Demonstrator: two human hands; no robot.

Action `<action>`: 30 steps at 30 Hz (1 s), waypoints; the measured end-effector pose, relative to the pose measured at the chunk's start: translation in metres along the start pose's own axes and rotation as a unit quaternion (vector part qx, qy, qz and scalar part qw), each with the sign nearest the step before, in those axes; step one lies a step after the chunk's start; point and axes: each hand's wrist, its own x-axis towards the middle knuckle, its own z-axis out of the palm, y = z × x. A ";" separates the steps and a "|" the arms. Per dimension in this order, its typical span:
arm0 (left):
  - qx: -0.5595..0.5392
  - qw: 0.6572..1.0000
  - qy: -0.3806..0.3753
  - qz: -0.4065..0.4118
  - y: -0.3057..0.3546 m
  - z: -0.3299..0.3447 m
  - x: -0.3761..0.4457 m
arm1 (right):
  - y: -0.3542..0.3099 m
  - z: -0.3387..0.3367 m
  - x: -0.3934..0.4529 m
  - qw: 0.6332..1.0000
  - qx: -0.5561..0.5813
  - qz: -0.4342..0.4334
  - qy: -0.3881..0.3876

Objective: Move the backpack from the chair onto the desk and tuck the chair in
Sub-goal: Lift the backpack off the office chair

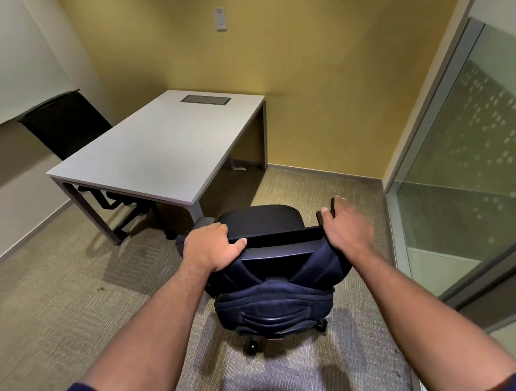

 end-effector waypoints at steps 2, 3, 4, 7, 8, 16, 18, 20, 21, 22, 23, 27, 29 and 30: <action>0.000 1.000 0.006 0.002 -0.002 0.001 -0.002 | 0.003 0.012 -0.002 0.997 0.050 0.023 0.049; 0.000 1.000 0.009 0.003 -0.002 0.000 -0.002 | 0.003 0.014 -0.003 0.994 0.073 0.040 0.067; 0.000 1.000 0.009 0.002 -0.003 0.000 -0.001 | 0.005 0.016 -0.003 0.989 0.101 0.073 0.079; -0.001 1.000 0.007 -0.001 -0.003 0.000 0.000 | 0.010 0.016 -0.003 0.956 0.197 0.210 0.055; 0.001 1.000 0.008 0.000 -0.003 0.000 0.000 | 0.011 0.014 -0.003 0.940 0.232 0.248 0.041; 0.001 1.000 0.009 0.001 -0.003 0.001 -0.001 | 0.012 -0.006 0.004 0.891 0.325 0.318 0.007; 0.001 1.000 0.011 0.002 -0.003 0.001 -0.002 | 0.014 -0.008 0.004 0.900 0.301 0.315 0.007; -0.005 1.000 0.017 0.003 -0.003 0.000 -0.003 | 0.017 -0.013 0.002 0.907 0.287 0.309 0.010; -0.007 1.000 0.017 0.002 -0.003 0.000 -0.003 | 0.019 -0.016 0.001 0.908 0.284 0.308 0.013; -0.008 1.000 0.016 0.001 -0.002 0.000 -0.003 | 0.022 -0.019 0.002 0.908 0.282 0.310 0.017; -0.009 1.000 0.014 0.000 -0.001 -0.001 -0.003 | 0.025 -0.022 0.001 0.906 0.282 0.314 0.021; -0.012 1.000 0.012 -0.004 0.003 0.001 -0.002 | 0.030 -0.031 -0.001 0.909 0.280 0.308 0.034; -0.007 1.000 0.014 -0.002 0.007 0.001 -0.003 | 0.026 -0.031 -0.004 0.916 0.266 0.298 0.036; -0.006 1.000 0.016 0.001 0.009 0.000 -0.004 | 0.022 -0.030 -0.004 0.922 0.253 0.292 0.037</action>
